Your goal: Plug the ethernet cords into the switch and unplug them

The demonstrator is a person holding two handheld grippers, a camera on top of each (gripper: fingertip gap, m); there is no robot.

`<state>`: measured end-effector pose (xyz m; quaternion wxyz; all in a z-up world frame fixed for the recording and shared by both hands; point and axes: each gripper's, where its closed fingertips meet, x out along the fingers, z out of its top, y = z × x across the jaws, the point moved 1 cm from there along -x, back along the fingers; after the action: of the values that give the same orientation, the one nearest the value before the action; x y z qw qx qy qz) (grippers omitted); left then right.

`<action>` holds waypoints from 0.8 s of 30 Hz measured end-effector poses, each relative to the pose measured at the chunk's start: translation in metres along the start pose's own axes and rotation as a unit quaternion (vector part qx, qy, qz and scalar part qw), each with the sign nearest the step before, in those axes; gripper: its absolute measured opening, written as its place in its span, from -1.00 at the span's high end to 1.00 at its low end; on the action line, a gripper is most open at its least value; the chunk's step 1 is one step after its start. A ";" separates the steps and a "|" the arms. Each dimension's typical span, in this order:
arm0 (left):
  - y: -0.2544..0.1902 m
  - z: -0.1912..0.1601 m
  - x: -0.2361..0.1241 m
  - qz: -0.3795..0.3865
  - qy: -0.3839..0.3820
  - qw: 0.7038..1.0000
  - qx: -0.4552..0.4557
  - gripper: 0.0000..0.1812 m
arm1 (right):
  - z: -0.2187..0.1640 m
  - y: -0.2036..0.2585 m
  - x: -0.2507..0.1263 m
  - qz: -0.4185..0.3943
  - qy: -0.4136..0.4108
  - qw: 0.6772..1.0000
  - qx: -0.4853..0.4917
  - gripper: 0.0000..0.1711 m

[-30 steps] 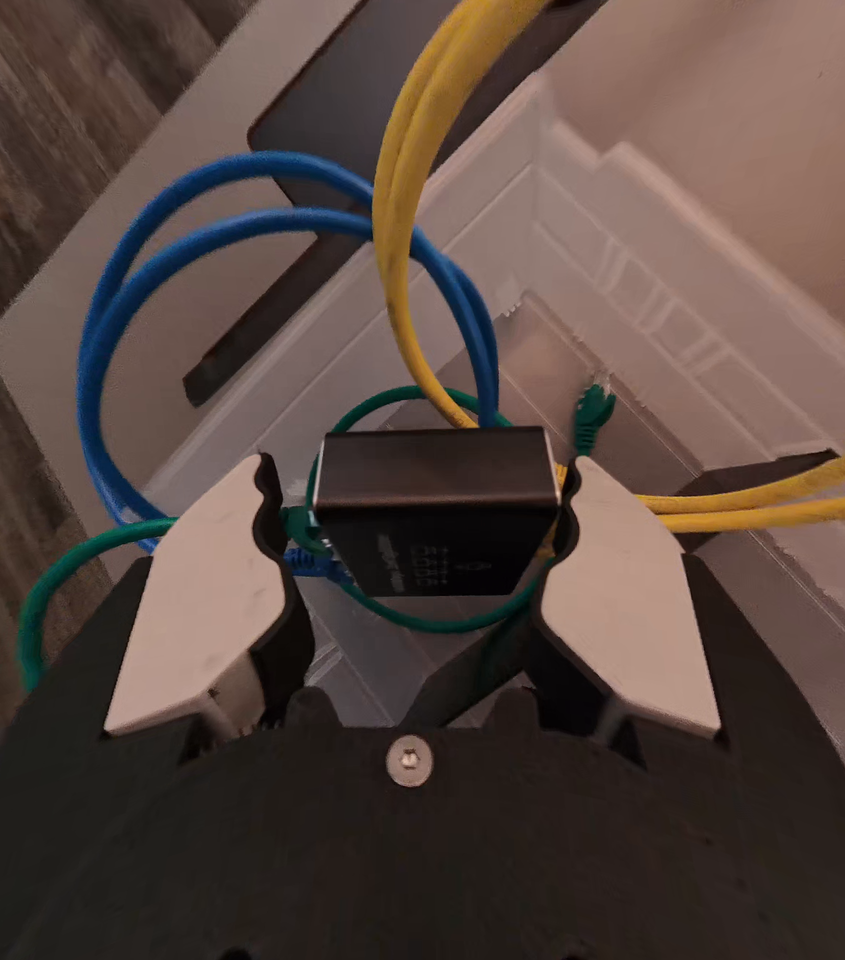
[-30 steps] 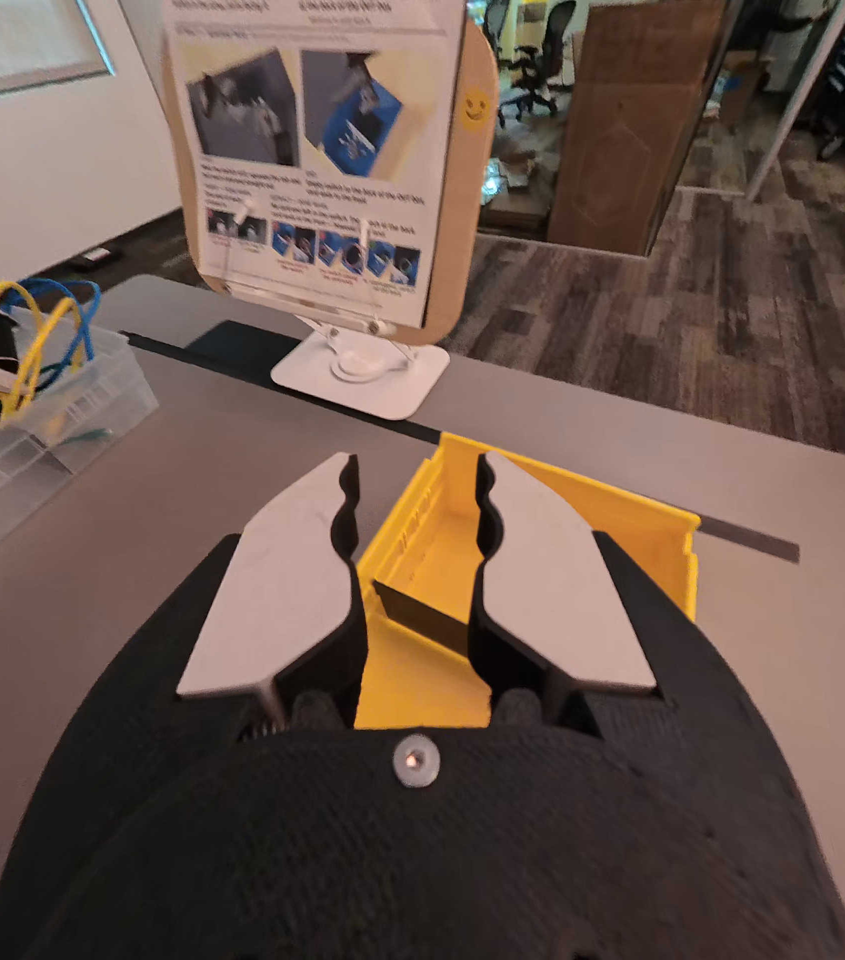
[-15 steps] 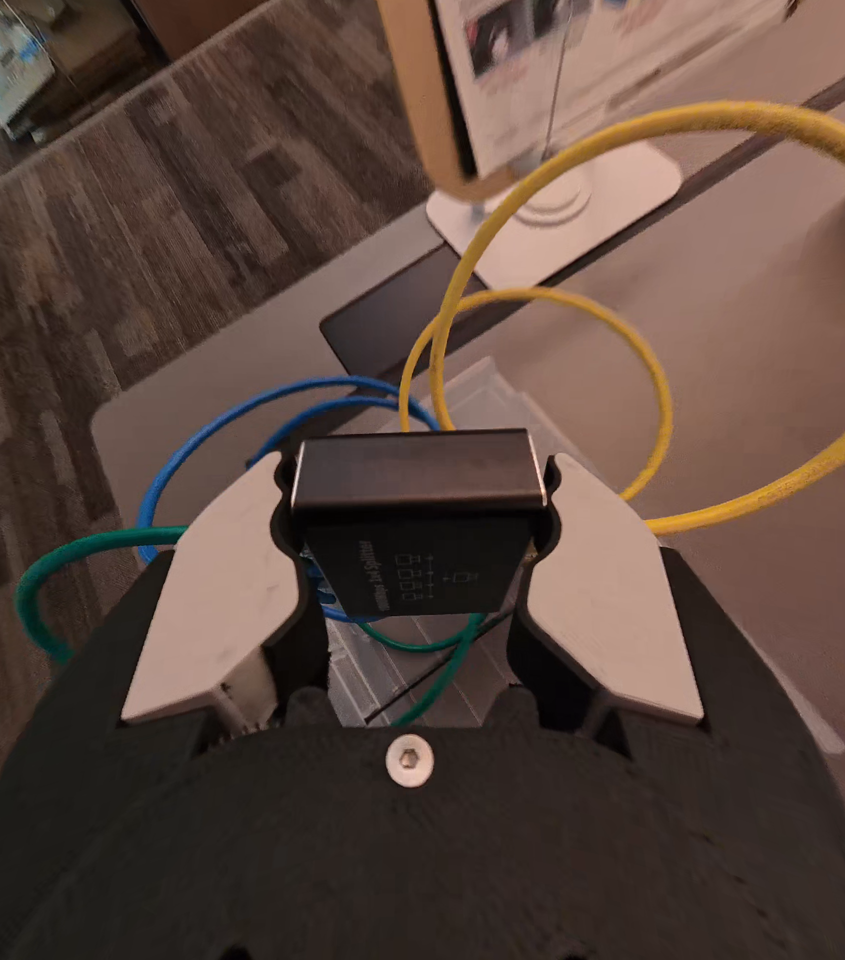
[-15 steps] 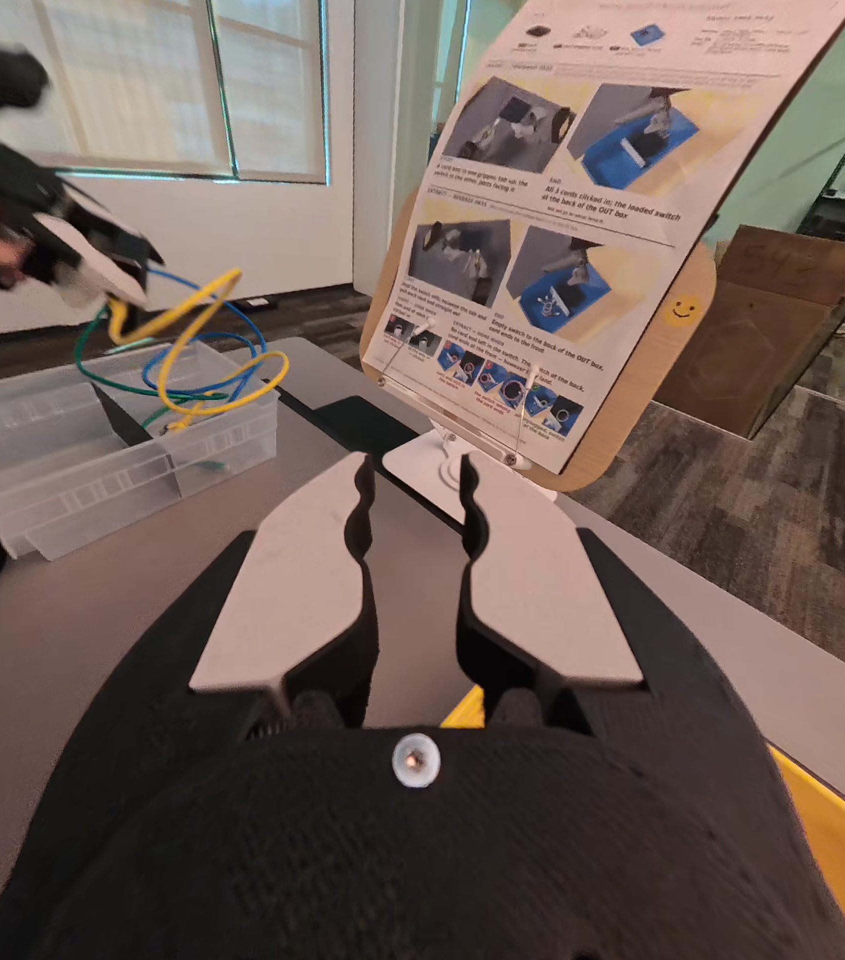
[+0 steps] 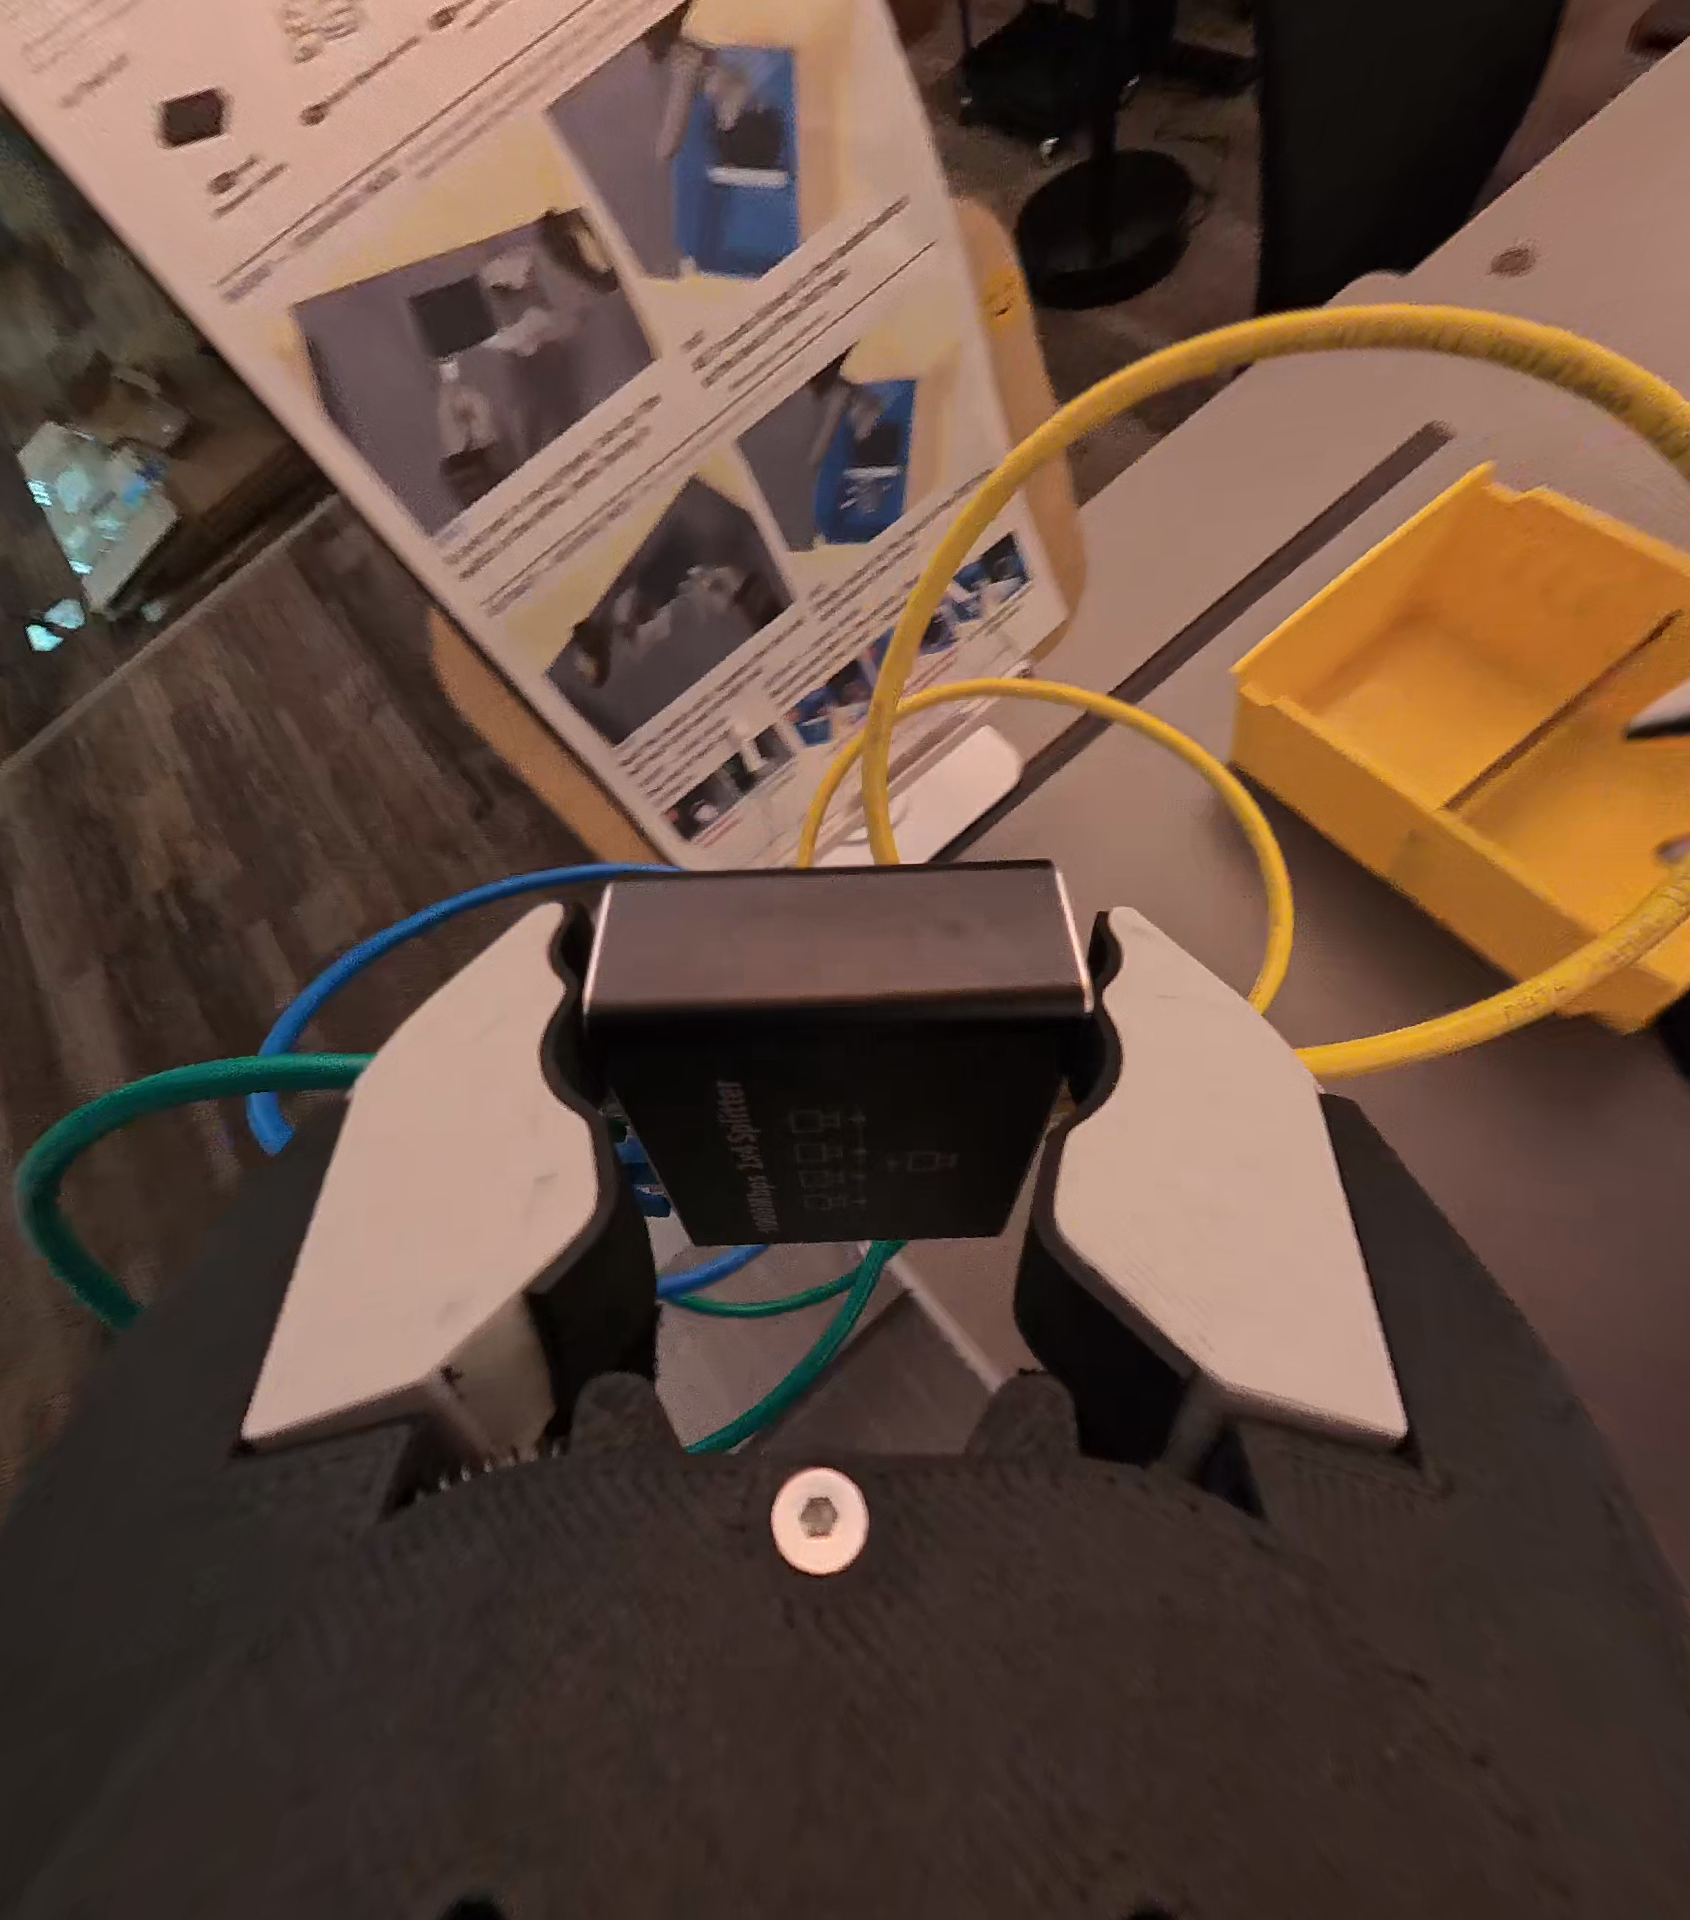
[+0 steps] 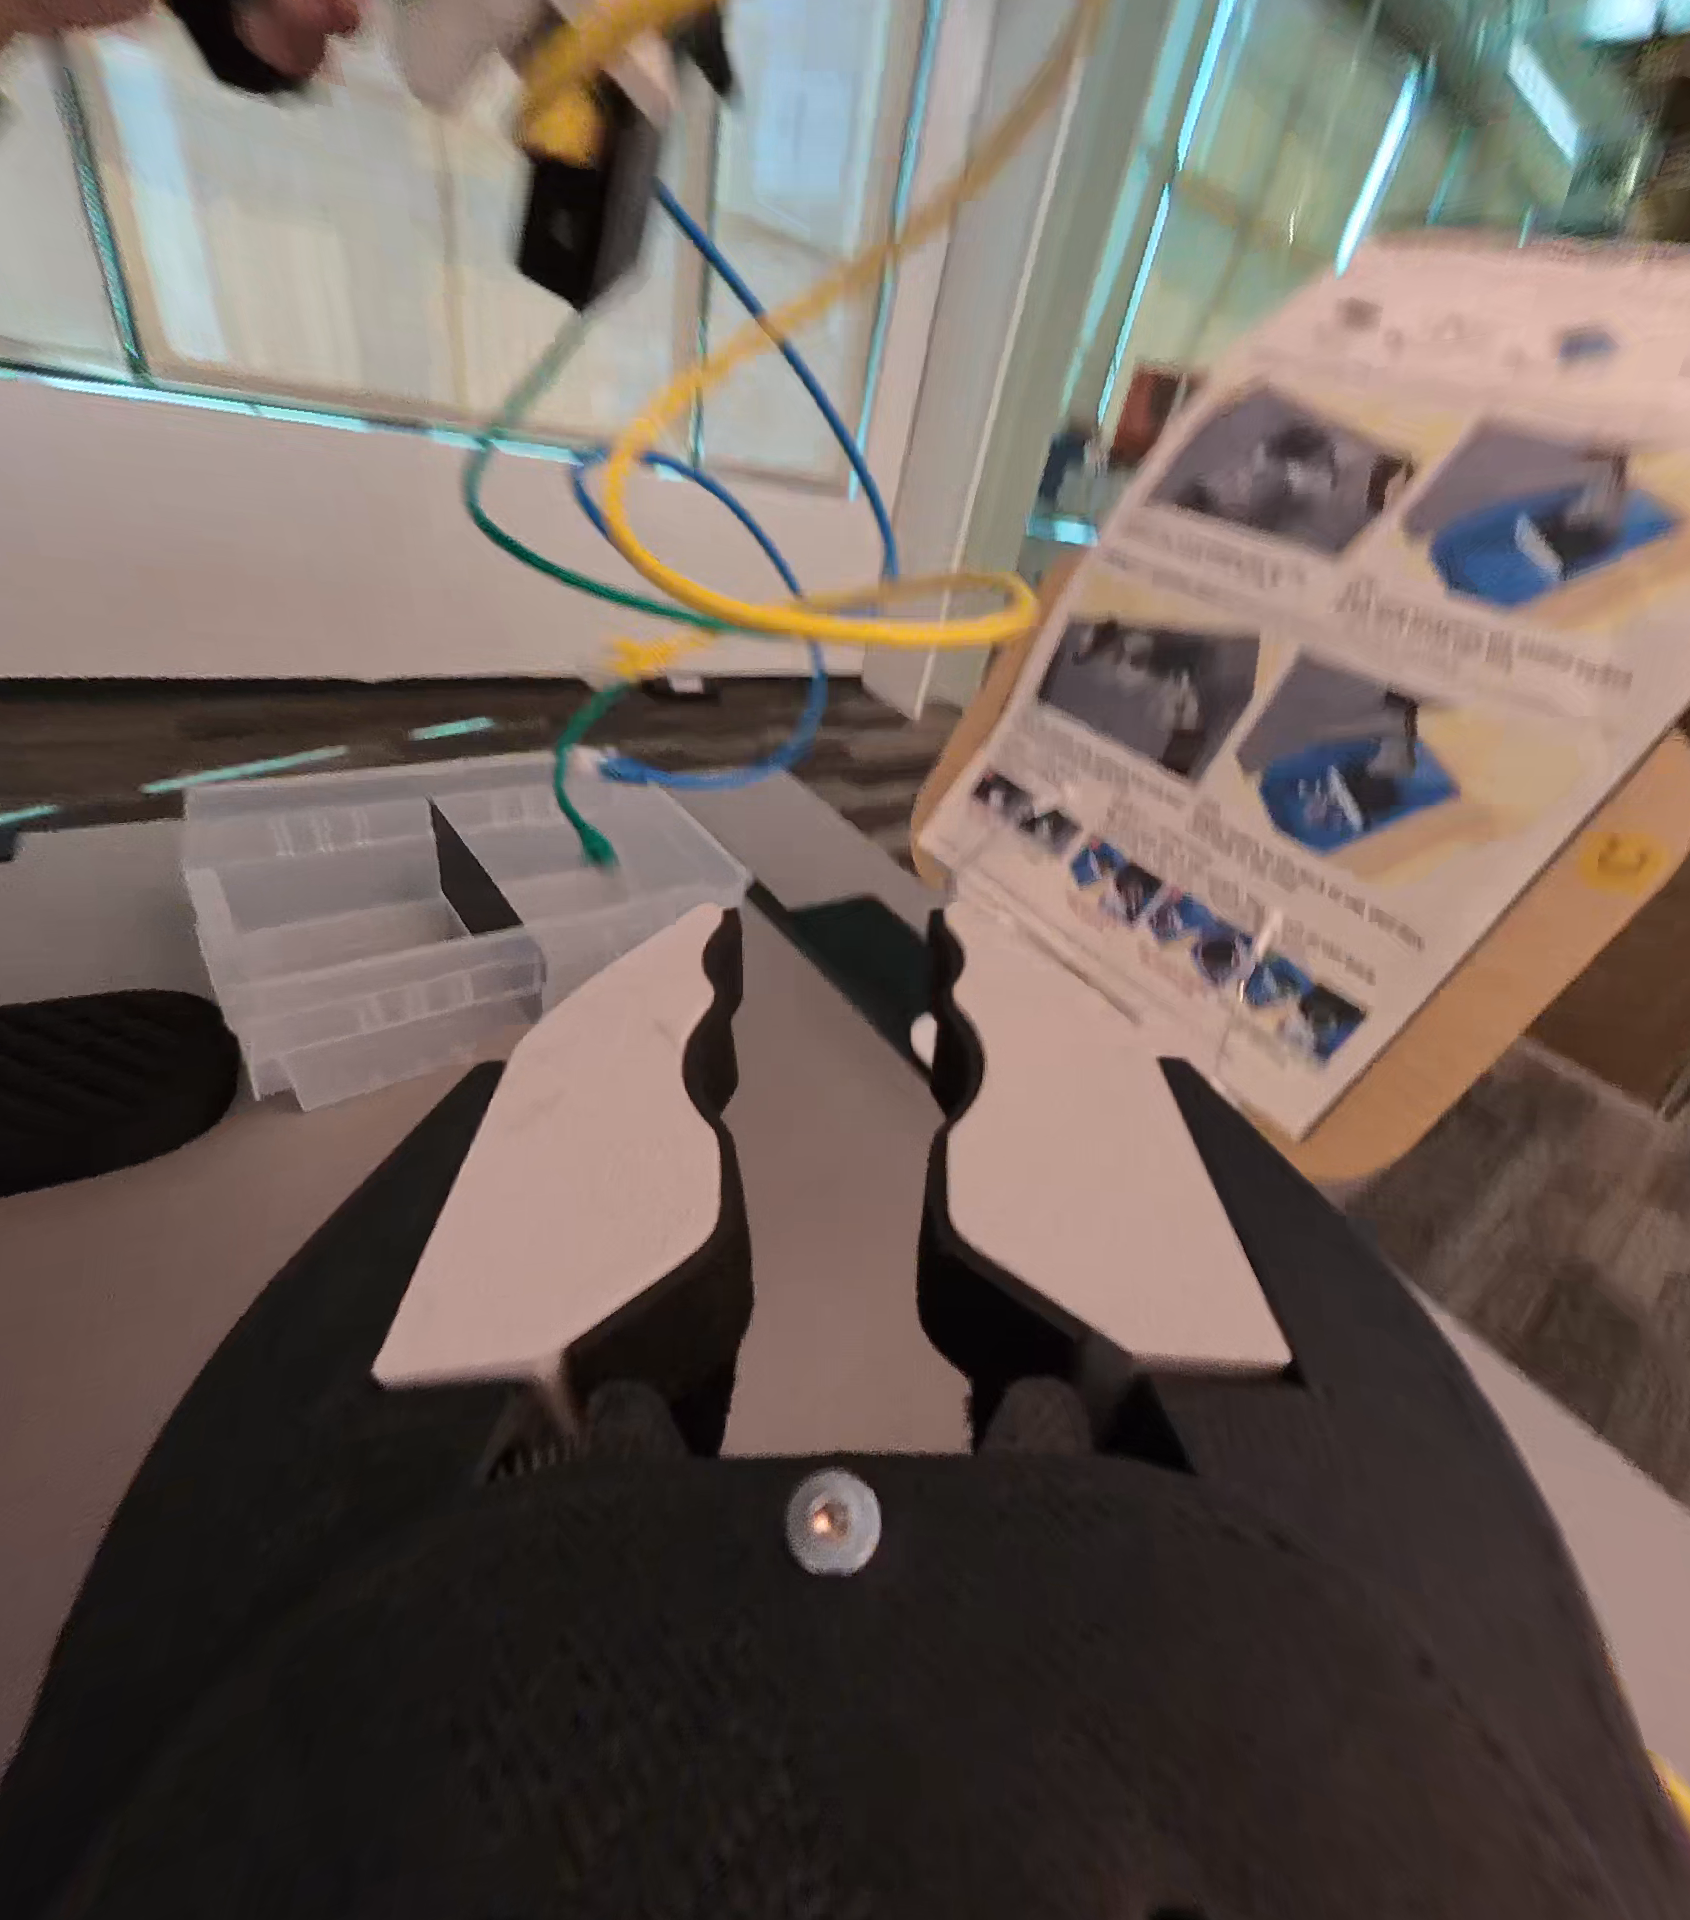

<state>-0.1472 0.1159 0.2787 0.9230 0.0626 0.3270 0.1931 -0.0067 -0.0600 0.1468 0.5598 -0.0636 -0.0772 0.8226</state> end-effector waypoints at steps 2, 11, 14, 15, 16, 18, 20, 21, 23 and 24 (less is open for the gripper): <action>-0.026 0.009 0.011 -0.034 -0.005 0.999 -0.021 0.02 | 0.020 0.019 -0.007 0.017 -0.049 0.998 -0.047 0.53; -0.113 -0.040 0.092 -0.178 -0.012 0.976 -0.125 0.02 | 0.009 0.082 0.033 0.123 -0.087 0.987 0.048 0.50; -0.125 -0.069 0.117 -0.182 0.006 0.974 -0.136 0.02 | -0.028 0.062 0.059 0.063 -0.028 0.994 0.087 0.47; -0.125 -0.078 0.123 -0.177 0.014 0.974 -0.141 0.02 | -0.038 0.056 0.065 0.050 -0.016 0.995 0.083 0.46; -0.125 -0.088 0.129 -0.172 0.023 0.974 -0.143 0.02 | -0.043 0.053 0.069 0.041 -0.015 0.997 0.066 0.46; -0.121 -0.106 0.138 -0.159 0.048 0.976 -0.142 0.02 | -0.046 0.063 0.068 0.059 -0.027 0.997 -0.035 0.64; -0.118 -0.123 0.145 -0.160 0.078 0.973 -0.146 0.02 | -0.056 0.069 0.068 0.039 -0.002 0.987 -0.157 0.82; -0.118 -0.130 0.147 -0.168 0.093 0.969 -0.154 0.02 | -0.060 0.076 0.070 0.038 0.007 0.976 -0.214 0.74; -0.118 -0.144 0.152 -0.182 0.124 0.963 -0.158 0.02 | -0.070 0.082 0.073 0.019 0.014 0.951 -0.308 0.77; -0.116 -0.151 0.155 -0.181 0.134 0.961 -0.162 0.02 | -0.080 0.086 0.075 0.025 0.023 0.939 -0.343 0.94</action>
<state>-0.0953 0.0698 0.0433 0.8878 -0.1750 0.4181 0.0797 -0.0970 -0.0171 0.0499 0.4847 -0.2729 -0.3401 0.7582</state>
